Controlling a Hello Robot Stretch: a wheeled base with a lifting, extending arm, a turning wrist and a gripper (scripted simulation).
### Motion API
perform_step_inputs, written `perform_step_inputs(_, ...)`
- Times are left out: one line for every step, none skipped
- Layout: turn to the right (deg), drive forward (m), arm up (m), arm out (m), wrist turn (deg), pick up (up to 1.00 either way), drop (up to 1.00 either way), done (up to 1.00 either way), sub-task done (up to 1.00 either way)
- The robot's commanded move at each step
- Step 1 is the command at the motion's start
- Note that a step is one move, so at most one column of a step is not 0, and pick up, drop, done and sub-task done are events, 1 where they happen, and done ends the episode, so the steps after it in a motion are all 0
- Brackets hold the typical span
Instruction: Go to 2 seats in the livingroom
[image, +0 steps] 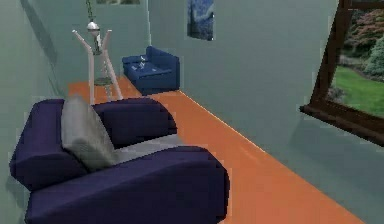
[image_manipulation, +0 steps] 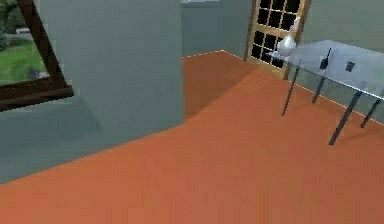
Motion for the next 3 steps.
perform_step_inputs(-18.0, 0.00, 0.00, 0.00, 0.0, 0.00, 0.00, 0.00, 0.00)
perform_step_inputs(0.0, 0.00, 0.00, 0.00, 0.0, 0.00, 0.00, 0.00, 1.00)
perform_step_inputs(45.0, 0.00, 0.00, 0.00, 0.0, 0.00, 0.00, 0.00, 0.00)
